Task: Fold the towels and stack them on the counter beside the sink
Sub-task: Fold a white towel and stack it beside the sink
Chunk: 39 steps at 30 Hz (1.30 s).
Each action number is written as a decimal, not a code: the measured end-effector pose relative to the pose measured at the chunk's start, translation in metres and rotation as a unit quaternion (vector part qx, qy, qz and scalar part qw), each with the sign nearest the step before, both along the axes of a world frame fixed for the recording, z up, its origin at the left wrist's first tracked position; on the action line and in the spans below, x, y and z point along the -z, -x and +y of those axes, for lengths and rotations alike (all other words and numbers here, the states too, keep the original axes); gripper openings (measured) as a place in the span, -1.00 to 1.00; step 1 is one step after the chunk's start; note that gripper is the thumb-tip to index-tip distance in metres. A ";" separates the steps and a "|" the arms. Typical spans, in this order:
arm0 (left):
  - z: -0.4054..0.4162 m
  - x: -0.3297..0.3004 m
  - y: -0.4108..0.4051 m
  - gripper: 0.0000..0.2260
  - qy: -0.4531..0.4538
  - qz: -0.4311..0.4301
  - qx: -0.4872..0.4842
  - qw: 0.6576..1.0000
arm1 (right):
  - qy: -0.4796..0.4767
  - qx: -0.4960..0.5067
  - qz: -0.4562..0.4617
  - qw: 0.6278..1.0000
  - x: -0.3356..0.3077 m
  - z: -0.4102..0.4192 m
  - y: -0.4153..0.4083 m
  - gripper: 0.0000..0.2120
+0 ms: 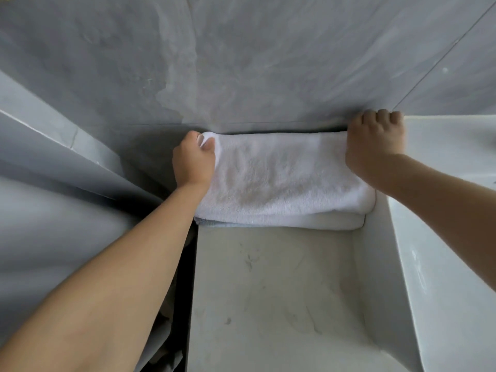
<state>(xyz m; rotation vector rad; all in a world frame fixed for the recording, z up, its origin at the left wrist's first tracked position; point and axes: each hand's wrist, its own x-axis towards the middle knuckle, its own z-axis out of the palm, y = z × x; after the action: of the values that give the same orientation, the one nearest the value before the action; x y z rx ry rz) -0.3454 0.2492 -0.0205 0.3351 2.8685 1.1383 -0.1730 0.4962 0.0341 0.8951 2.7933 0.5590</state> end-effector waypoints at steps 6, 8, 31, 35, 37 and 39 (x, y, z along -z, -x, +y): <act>-0.004 -0.007 0.006 -0.77 0.023 -0.030 0.030 0.999 | 0.097 0.035 0.015 0.995 0.013 -0.028 -0.019 -0.67; -0.009 -0.012 0.009 -0.75 0.024 -0.054 0.037 0.998 | 0.137 0.031 0.076 0.987 0.007 -0.024 -0.023 -0.54; -0.054 -0.003 -0.063 -0.85 0.246 0.086 0.051 0.964 | 0.200 -0.023 -0.204 0.958 0.018 -0.074 -0.064 -0.23; -0.043 -0.002 -0.074 -0.59 0.224 0.221 0.141 0.939 | 0.292 -0.032 -0.036 0.955 0.017 -0.071 -0.046 -0.26; -0.027 0.000 -0.079 -0.56 0.210 0.211 0.230 0.926 | 0.301 -0.038 0.068 0.950 0.027 -0.073 -0.030 -0.34; -0.010 0.003 -0.084 -0.49 0.233 0.134 0.281 0.921 | 0.292 -0.001 0.082 0.953 0.041 -0.075 -0.016 -0.37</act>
<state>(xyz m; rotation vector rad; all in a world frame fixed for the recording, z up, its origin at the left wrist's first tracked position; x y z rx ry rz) -0.2617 0.2390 -0.0230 1.2521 2.8158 0.3188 -0.1570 0.4214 -0.0071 0.8242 2.8329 -0.3543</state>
